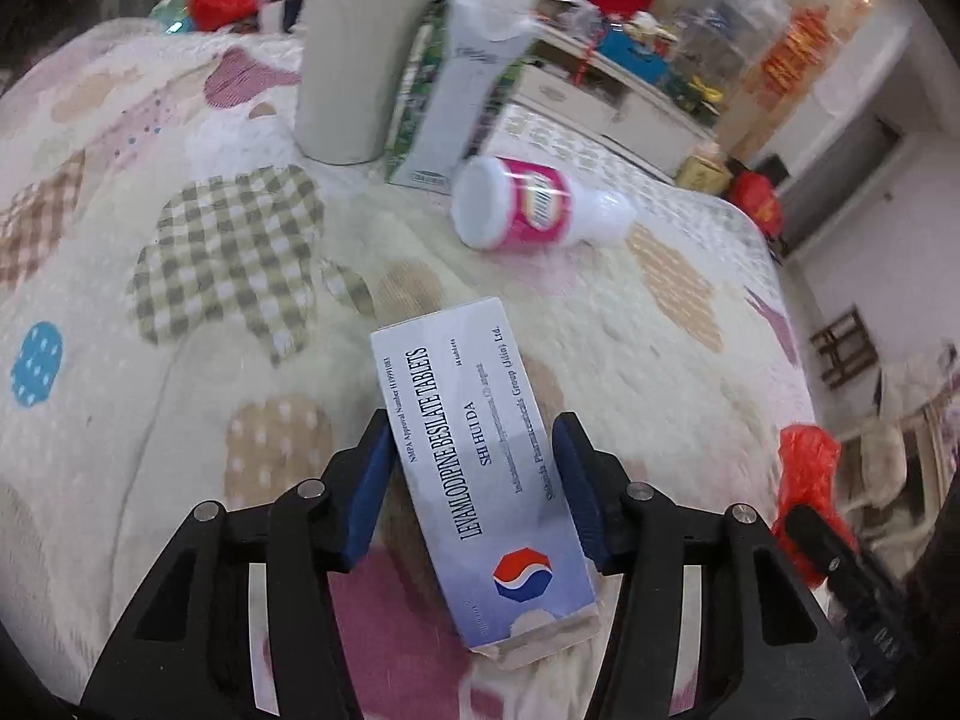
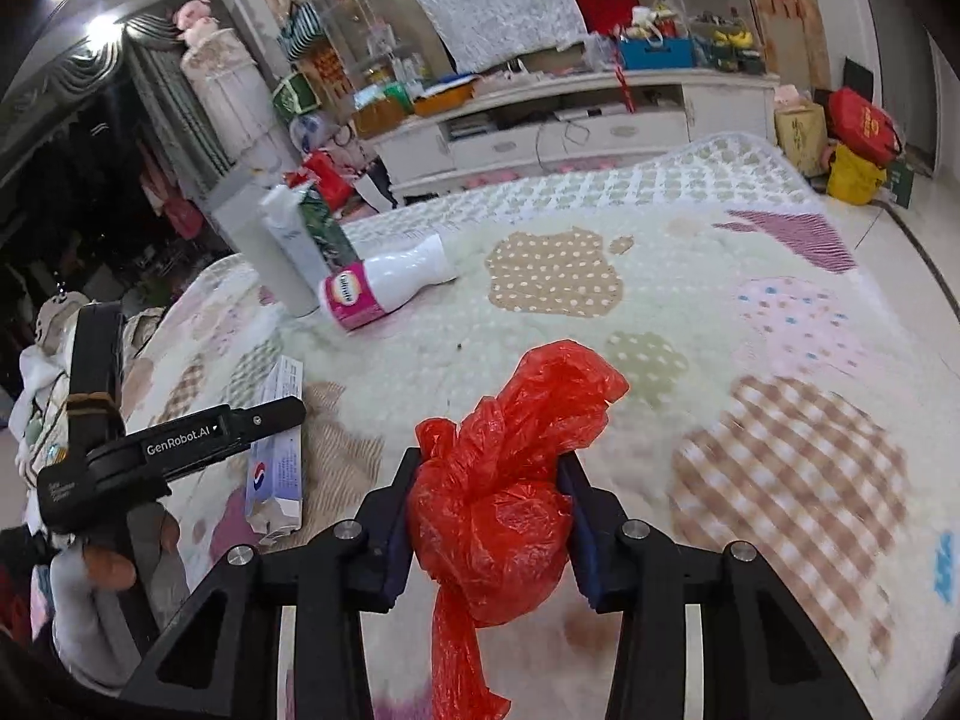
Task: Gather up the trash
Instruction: 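Carry the medicine box and red bag in both tools to the black bin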
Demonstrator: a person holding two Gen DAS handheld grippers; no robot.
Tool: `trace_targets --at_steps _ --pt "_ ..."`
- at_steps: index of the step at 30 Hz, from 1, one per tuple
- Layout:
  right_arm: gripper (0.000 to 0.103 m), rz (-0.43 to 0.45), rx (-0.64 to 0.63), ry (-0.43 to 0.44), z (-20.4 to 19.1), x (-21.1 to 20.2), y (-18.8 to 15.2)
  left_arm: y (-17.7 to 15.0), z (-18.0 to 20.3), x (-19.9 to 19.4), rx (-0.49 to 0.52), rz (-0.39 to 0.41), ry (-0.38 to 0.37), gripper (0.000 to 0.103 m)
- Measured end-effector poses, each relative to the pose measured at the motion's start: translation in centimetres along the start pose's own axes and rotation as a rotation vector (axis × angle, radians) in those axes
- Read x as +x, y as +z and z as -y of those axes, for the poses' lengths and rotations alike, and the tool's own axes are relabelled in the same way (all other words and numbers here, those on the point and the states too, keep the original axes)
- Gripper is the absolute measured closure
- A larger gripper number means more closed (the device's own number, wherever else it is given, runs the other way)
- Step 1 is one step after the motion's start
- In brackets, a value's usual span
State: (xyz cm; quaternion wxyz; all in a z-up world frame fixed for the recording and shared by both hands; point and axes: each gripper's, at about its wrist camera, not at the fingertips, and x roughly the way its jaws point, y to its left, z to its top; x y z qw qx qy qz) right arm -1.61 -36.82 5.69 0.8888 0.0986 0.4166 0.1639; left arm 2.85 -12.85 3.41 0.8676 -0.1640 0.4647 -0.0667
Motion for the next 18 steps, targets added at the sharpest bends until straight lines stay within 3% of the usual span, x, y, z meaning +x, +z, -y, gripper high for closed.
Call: trace_targets --at_steps 8,18 --pt "0.062 0.034 -0.013 -0.052 1.3 -5.7 -5.1 -5.5 5.4 -3.4 0.175 -0.032 -0.082 0.052" --pt "0.062 0.072 0.075 -0.13 5.2 -11.7 -9.7 -10.5 14.0 -5.1 0.344 -0.046 -0.161 0.052"
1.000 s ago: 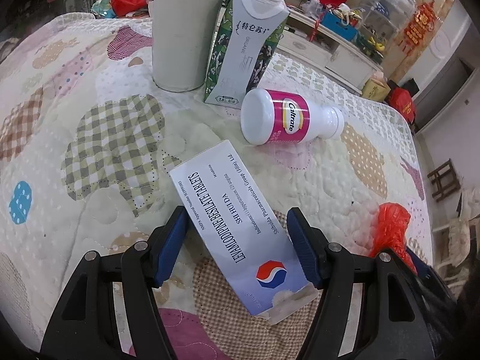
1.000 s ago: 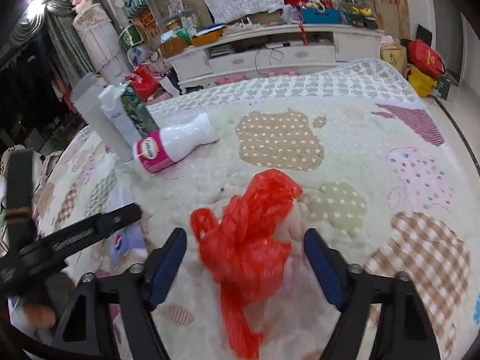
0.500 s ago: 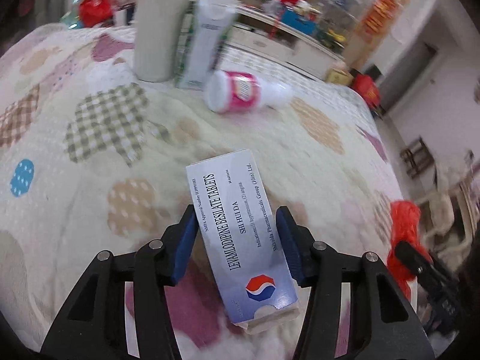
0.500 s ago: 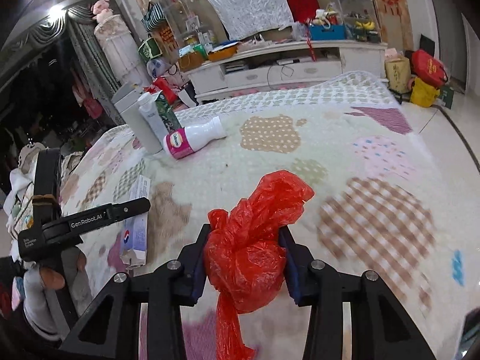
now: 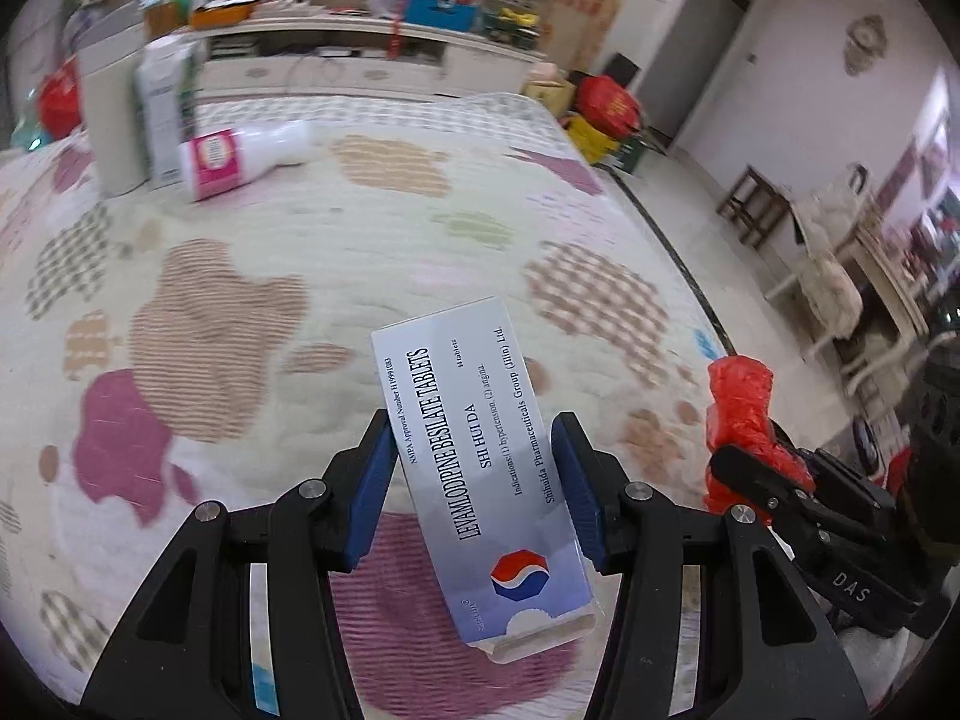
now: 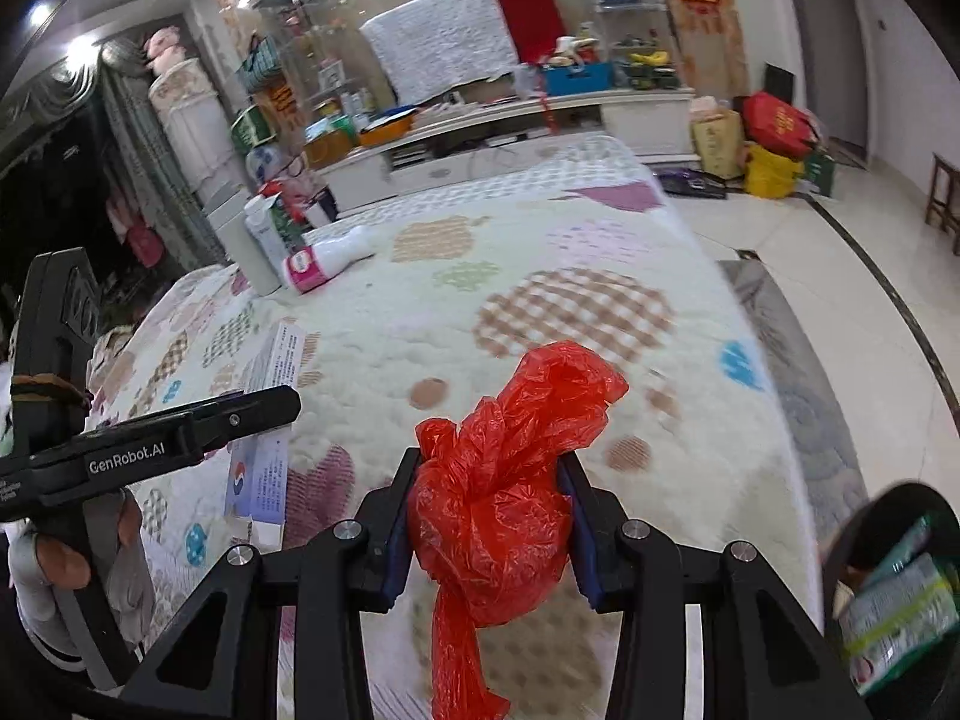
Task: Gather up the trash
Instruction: 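Carry the medicine box and red bag in both tools to the black bin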
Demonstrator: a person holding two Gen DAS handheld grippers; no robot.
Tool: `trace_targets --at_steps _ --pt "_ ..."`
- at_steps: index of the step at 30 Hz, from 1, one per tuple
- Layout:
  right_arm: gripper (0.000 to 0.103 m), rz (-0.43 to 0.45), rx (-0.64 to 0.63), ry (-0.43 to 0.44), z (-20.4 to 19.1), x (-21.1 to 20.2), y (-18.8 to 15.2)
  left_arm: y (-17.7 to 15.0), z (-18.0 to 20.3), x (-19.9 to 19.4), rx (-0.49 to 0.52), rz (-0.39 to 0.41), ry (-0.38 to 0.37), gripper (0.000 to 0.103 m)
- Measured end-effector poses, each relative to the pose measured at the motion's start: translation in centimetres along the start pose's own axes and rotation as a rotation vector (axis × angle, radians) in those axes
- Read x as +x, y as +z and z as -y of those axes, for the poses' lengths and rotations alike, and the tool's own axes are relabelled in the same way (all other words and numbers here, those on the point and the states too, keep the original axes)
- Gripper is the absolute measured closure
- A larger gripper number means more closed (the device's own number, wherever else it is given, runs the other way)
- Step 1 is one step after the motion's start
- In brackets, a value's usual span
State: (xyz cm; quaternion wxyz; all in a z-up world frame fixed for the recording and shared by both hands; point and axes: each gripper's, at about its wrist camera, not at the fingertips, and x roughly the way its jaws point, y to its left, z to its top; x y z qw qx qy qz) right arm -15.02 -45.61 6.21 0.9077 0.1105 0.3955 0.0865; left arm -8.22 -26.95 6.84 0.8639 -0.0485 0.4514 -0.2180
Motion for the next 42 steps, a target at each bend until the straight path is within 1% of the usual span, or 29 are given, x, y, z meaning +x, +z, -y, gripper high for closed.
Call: trace_targets --at_steps 4,5,15,23,27,33,38,42 --pt "0.062 0.012 0.017 -0.03 1.8 -1.8 -0.8 -0.5 3.6 0.7 0.059 -0.015 -0.025 0.052" --pt "0.062 0.014 0.021 -0.039 2.3 -2.2 -1.1 -0.5 3.8 0.9 0.067 -0.016 -0.027 0.052" --pt "0.062 0.047 0.118 -0.102 7.7 -6.1 -3.2 -1.0 11.0 3.0 0.172 -0.047 -0.094 0.052" --pt "0.062 0.065 0.192 -0.182 12.8 -9.7 -5.1 -1.5 16.4 5.4 0.234 -0.094 -0.171 0.052" --pt "0.062 0.072 0.255 -0.224 15.8 -11.2 -6.1 -1.7 19.3 6.8 0.263 -0.119 -0.213 0.052" --pt "0.062 0.064 0.324 -0.282 19.6 -12.9 -7.7 -2.0 23.2 8.0 0.309 -0.151 -0.274 0.052" --pt "0.062 0.063 0.356 -0.308 21.7 -13.5 -8.0 -2.5 26.5 9.3 0.34 -0.187 -0.334 0.052" --pt "0.061 0.062 0.387 -0.321 23.2 -13.6 -8.1 -2.9 28.4 10.4 0.353 -0.206 -0.363 0.051"
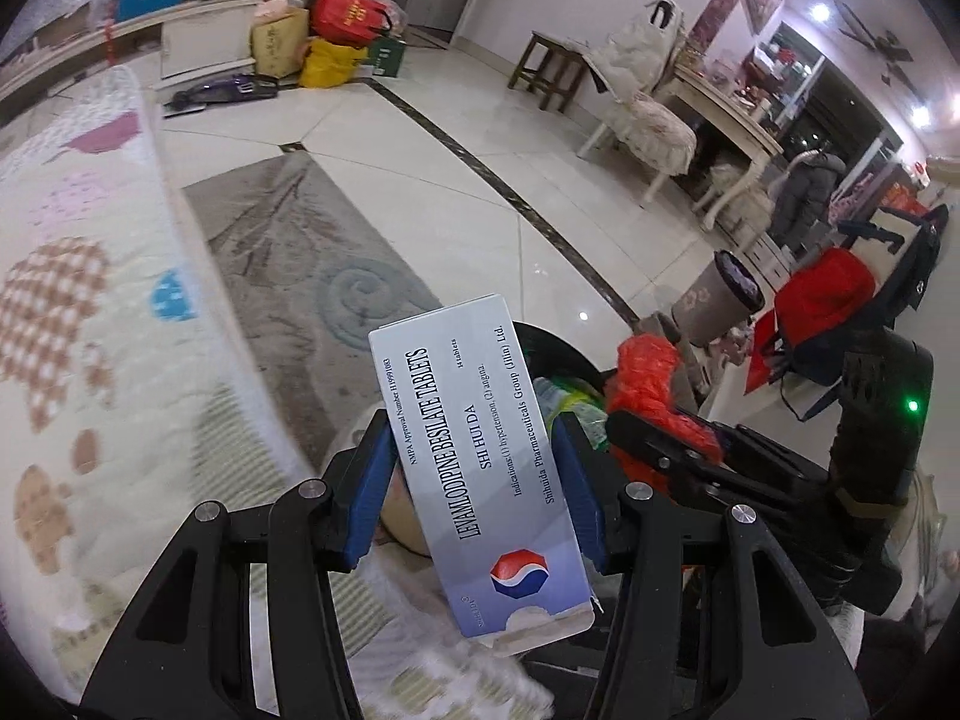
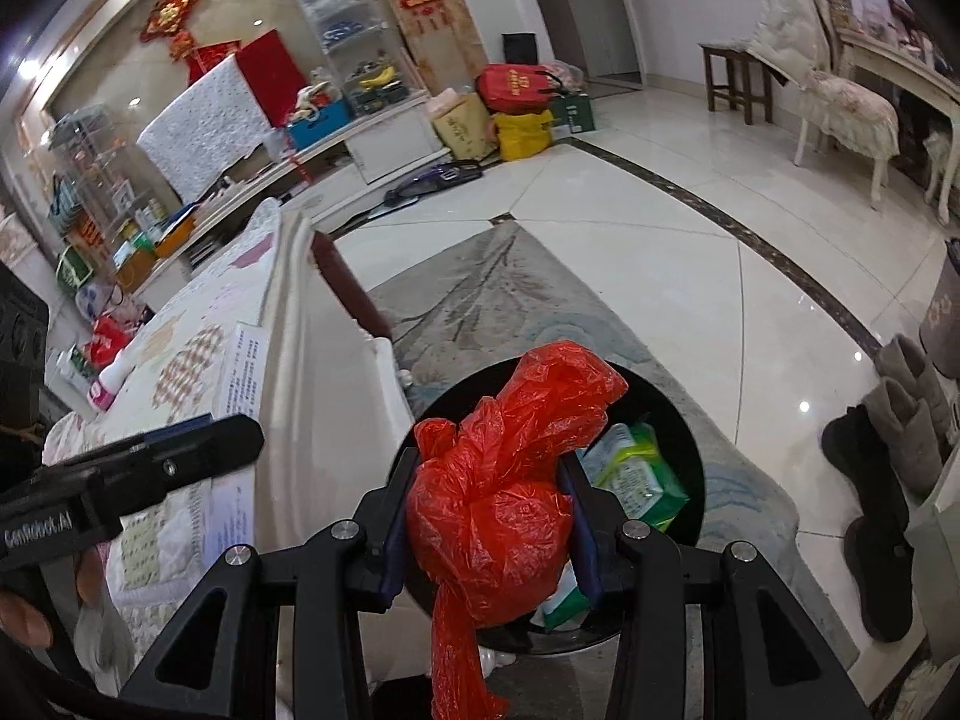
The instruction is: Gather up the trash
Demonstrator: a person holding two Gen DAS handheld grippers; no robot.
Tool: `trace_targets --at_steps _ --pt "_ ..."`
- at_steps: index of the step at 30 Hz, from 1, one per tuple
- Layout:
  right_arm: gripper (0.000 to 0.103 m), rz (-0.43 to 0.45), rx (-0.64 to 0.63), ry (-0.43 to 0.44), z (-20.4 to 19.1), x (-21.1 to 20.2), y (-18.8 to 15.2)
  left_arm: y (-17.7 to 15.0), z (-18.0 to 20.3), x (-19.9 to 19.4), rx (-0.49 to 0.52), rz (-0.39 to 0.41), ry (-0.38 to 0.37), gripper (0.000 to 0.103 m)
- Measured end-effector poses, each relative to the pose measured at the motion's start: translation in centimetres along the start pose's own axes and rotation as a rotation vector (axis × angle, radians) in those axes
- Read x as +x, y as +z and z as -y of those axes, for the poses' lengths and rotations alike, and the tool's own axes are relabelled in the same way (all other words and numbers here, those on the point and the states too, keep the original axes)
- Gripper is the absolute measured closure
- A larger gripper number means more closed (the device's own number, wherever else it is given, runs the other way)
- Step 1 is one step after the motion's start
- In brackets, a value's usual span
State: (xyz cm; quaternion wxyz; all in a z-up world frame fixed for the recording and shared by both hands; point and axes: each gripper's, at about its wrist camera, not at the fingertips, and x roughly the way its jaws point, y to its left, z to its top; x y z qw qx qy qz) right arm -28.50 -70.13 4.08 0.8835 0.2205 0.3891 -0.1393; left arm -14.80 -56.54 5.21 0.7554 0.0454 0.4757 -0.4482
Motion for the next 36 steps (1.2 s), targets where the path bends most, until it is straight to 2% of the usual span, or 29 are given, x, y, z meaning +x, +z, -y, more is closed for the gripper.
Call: trace_targets --at_steps 1,3,5,10,18,23,26,32,36 --pt "0.06 -0.001 0.005 -0.004 0.2 0.1 0.1 0.1 0.1 0.4 -0.002 0.001 -0.015 0.051" --pt "0.043 0.003 0.015 -0.011 0.5 0.4 0.5 0.2 0.4 0.9 0.005 0.007 -0.026 0.049" --pt "0.034 0.008 0.037 -0.032 1.2 0.4 0.7 0.2 0.6 1.4 0.015 0.012 -0.031 0.04" --pt "0.034 0.01 0.055 -0.033 2.2 0.0 0.2 -0.1 0.4 1.9 0.029 0.009 -0.025 0.039" --pt "0.034 0.024 0.063 -0.036 2.0 -1.0 -1.2 -1.0 -1.1 -1.1 0.031 0.092 0.077 0.039" --pt "0.034 0.078 0.024 -0.074 -0.3 -2.6 -2.0 -2.1 -1.8 -3.4 0.04 0.156 0.195 0.039" --pt "0.034 0.124 -0.008 -0.097 -1.9 -3.9 -2.4 -2.8 -2.0 -4.8 0.044 0.183 0.193 0.039" --pt "0.032 0.204 -0.03 -0.109 -4.6 -5.6 -3.3 -4.2 -1.4 -8.1 0.109 0.28 0.254 0.039" --pt "0.031 0.228 -0.056 -0.122 -6.1 -6.4 -4.0 -5.0 -1.2 -9.9 0.133 0.314 0.263 0.039"
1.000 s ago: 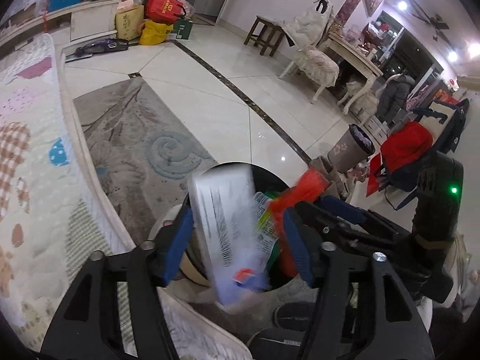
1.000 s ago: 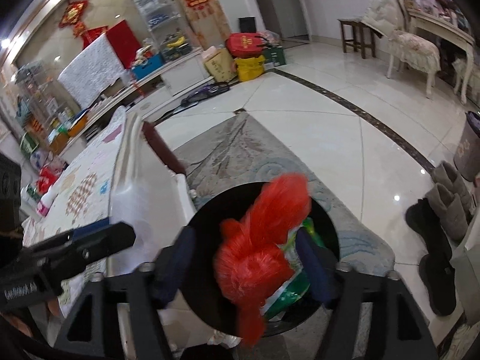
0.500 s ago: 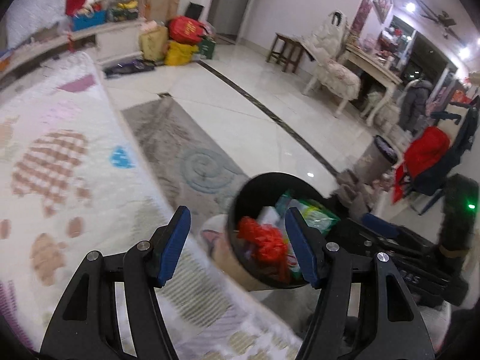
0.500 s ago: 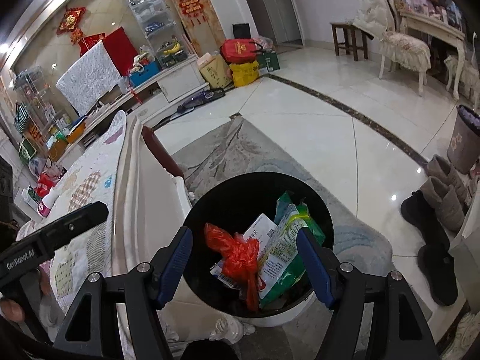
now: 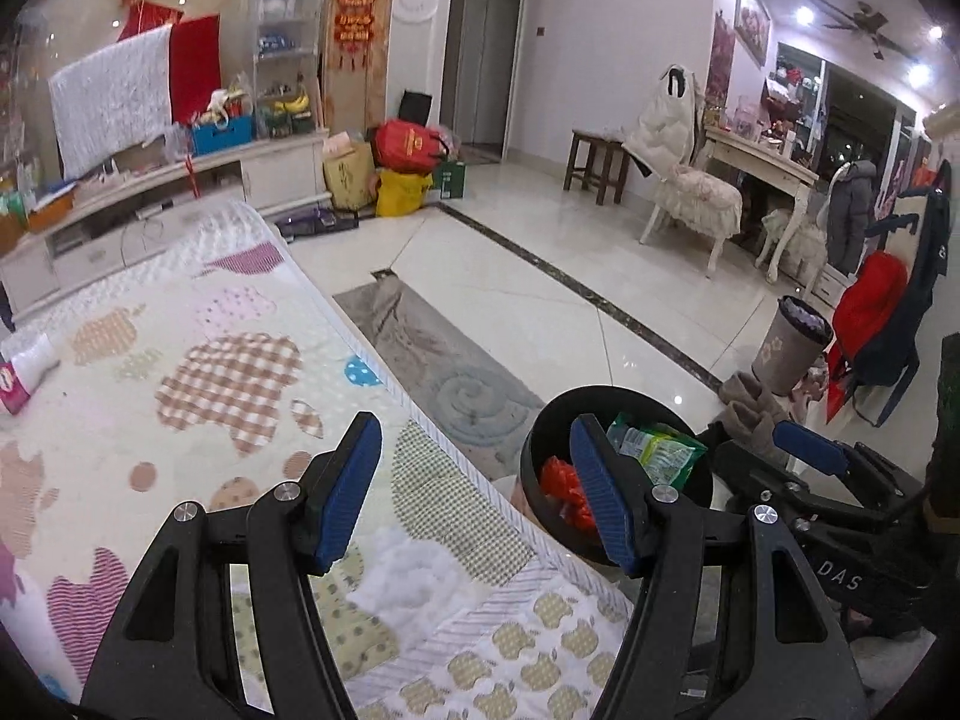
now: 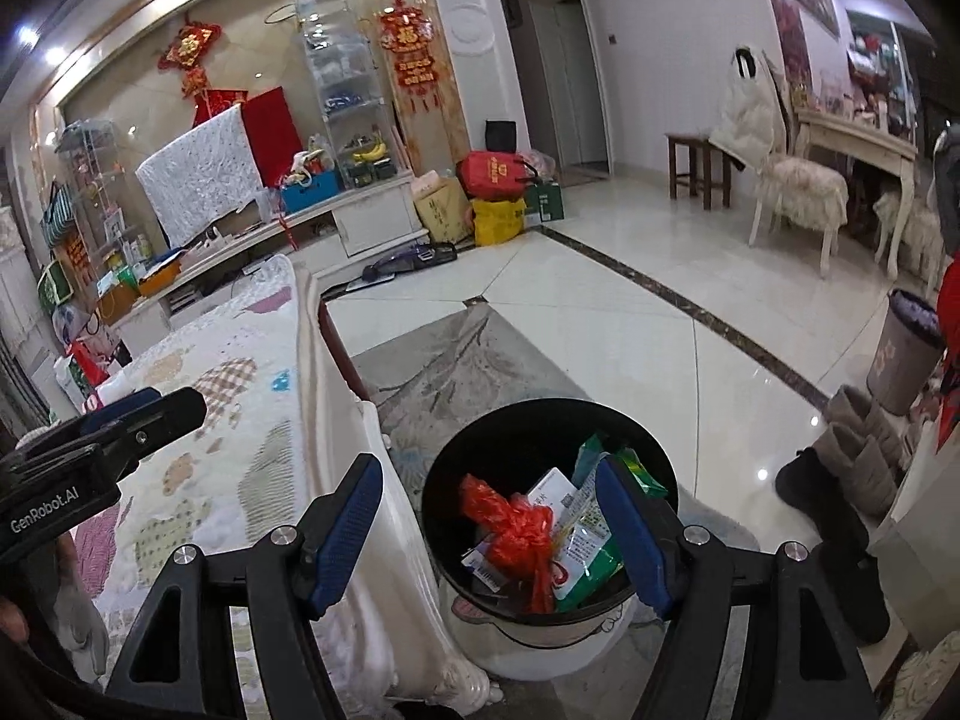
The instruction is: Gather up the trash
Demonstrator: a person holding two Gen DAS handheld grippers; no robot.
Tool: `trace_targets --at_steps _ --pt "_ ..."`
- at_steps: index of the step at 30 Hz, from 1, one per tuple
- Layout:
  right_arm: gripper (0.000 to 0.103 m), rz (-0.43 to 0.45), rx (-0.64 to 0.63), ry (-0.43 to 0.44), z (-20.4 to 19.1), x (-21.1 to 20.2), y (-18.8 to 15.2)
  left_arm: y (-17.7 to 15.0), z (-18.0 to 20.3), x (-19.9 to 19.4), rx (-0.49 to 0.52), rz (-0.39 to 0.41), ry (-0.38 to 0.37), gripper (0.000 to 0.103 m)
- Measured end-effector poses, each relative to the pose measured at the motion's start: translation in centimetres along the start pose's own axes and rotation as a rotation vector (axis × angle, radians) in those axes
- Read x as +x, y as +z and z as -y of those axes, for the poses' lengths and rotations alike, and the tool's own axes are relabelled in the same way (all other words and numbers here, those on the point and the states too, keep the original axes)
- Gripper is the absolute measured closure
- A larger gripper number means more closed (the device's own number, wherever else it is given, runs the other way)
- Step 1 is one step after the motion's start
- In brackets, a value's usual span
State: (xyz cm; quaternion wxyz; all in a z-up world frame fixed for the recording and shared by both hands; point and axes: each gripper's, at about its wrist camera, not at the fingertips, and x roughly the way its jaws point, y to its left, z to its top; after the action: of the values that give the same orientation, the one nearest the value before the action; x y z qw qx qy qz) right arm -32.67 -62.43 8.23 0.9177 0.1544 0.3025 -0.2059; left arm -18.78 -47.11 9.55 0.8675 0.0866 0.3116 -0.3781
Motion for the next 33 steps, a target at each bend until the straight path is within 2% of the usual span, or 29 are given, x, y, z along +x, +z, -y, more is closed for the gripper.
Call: trace_targets --at_steps 5,10,12,17,33 --pt "0.03 0.01 -0.018 -0.014 -1.4 -1.4 0.1 -0.1 -0.5 -2.3 0.004 0.051 0.001 0.038" --pt "0.03 0.073 -0.007 -0.028 -2.0 -3.7 0.3 -0.3 -0.6 -4.5 -0.002 0.115 0.004 0.038" --pt "0.023 0.098 -0.003 -0.03 -2.0 -4.5 0.6 -0.3 -0.5 -5.1 -0.002 0.128 0.006 0.038" --pt "0.022 0.146 0.007 -0.048 -2.2 -5.7 1.0 -0.3 -0.6 -5.6 -0.013 0.145 0.006 0.038" --pt "0.022 0.182 0.003 -0.076 -2.9 -6.2 1.4 -0.5 -0.7 -5.6 -0.003 0.166 0.017 0.038"
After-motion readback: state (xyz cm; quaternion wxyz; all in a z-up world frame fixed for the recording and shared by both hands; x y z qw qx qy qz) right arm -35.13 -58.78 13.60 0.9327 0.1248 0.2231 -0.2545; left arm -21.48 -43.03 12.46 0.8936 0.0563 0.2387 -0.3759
